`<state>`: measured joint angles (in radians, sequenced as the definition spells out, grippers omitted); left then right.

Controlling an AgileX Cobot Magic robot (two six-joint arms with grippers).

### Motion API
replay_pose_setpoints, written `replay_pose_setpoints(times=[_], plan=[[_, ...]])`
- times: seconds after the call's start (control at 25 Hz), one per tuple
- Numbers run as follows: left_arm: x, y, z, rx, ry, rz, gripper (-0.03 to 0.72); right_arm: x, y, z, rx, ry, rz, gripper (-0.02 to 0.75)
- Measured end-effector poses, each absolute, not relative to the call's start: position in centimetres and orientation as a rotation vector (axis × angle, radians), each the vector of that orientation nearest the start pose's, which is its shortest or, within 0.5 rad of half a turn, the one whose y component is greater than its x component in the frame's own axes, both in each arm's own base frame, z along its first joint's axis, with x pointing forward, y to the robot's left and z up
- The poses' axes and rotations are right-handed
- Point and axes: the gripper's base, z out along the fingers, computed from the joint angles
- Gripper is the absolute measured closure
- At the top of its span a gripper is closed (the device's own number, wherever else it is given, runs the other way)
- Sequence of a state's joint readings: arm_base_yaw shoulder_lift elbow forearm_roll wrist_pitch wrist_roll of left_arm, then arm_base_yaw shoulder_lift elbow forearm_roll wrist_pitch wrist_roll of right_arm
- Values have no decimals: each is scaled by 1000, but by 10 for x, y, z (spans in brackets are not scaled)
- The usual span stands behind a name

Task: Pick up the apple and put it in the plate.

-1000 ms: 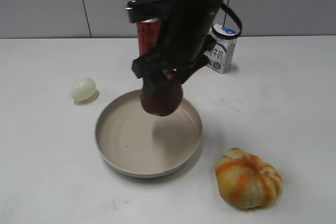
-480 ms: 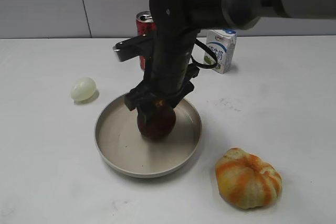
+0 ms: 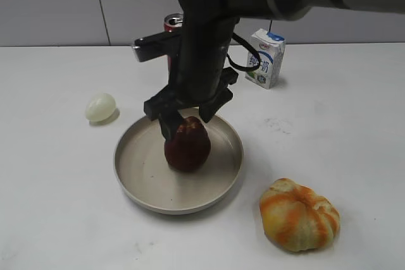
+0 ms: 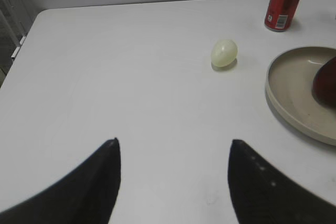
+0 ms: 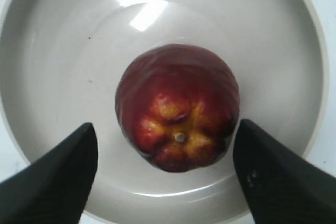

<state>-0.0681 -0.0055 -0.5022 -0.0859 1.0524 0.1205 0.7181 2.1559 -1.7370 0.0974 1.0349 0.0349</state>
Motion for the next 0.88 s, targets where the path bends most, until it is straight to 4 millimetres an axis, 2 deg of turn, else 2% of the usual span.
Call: replay_pose_setpoints(times=[0.16,0.36,0.48,0.68,0.8,0.88], plan=[[-6,-6,279,195,2017,-69,197,355,289,216,-871,2829,246,101],[-6,-6,279,195,2017,-69,197,387,249,236,-739,2837,184,101],[-6,-6,279,195,2017,-69,197,406,217,236,-643,2855,131,106],[-6,-6,279,195,2017,-69,197,434,152,236,-425,2892,93,127],[-6,-6,279,195,2017,-69,197,437,110,235,-294,2929,76,143],[-6,-6,279,195,2017,-69,197,431,84,238,-211,2951,74,146]])
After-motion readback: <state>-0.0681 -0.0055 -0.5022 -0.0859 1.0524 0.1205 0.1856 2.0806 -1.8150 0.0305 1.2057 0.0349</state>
